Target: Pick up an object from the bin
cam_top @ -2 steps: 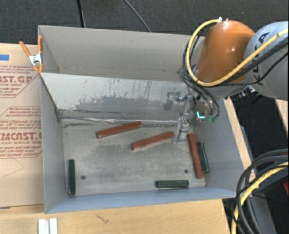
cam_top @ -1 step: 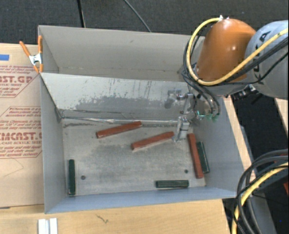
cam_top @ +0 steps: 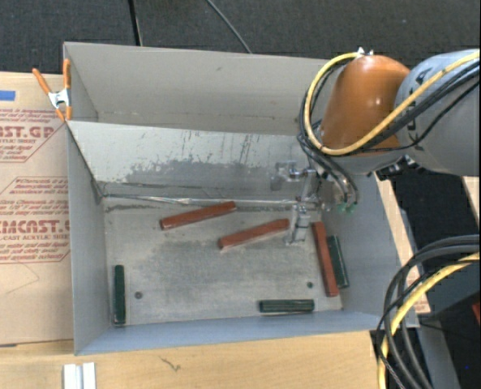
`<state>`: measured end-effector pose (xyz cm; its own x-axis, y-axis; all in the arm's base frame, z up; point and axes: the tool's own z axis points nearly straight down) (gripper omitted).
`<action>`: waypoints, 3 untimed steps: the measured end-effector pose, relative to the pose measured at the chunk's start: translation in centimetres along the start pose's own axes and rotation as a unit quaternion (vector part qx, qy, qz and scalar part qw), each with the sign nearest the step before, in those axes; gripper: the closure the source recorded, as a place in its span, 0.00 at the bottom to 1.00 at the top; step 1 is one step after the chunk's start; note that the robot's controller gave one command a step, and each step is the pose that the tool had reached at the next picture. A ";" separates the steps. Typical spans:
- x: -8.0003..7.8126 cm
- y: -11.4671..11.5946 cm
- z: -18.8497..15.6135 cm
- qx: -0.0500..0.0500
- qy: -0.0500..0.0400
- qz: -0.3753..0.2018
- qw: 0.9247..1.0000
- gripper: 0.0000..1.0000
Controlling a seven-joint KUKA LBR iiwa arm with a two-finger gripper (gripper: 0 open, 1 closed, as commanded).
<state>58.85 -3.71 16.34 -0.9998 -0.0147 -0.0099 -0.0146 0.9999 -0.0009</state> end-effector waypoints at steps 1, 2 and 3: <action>3.4 -3.0 6.8 0.000 0.003 0.083 0.997 0.00; 2.8 -0.6 8.9 0.001 0.004 0.083 0.997 0.00; 4.1 5.7 9.1 -0.001 0.002 0.048 0.999 1.00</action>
Offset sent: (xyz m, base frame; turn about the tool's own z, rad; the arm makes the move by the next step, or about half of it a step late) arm -0.0204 0.0146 -0.0934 0.1244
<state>54.72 1.91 7.23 -0.9966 0.0821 -0.0069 0.0821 0.9966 0.0010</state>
